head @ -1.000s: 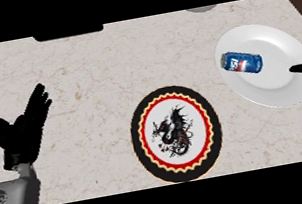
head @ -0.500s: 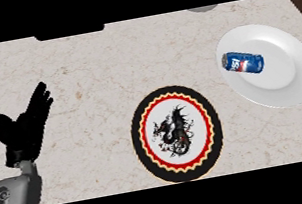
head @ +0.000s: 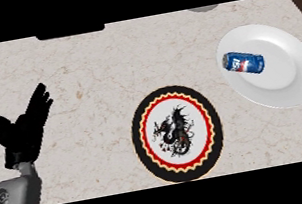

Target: Pick the can from the plate and place it in the plate

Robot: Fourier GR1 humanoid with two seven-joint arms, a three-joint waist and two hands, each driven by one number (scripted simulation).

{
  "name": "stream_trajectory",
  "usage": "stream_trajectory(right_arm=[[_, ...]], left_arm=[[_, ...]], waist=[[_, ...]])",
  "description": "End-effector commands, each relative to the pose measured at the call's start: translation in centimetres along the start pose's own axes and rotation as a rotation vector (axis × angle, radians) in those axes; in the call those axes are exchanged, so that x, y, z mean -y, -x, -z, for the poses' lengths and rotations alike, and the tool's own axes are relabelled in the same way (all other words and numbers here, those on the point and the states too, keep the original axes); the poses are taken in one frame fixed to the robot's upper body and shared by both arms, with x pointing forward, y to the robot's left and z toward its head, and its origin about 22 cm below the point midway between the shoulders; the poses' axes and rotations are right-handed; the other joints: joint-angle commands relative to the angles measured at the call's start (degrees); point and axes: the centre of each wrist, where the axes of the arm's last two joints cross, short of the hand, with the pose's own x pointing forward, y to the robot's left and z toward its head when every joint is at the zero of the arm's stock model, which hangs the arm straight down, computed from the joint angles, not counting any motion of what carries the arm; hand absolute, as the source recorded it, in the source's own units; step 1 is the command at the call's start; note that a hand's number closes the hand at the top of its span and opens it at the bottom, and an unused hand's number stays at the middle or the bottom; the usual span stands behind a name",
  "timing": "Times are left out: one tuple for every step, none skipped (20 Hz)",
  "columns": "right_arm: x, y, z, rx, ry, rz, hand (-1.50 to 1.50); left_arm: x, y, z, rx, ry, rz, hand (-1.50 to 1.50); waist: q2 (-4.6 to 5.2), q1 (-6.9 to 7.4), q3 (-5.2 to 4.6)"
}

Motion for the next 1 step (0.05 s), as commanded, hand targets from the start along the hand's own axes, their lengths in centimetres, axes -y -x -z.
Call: stream_trajectory(right_arm=[[1.92,-0.31,0.63,-0.019,0.012,-0.014,-1.5]], left_arm=[[0.22,0.5,0.79,0.012,0.001,-0.006,0.0]], waist=[[0.17,0.31,0.04]])
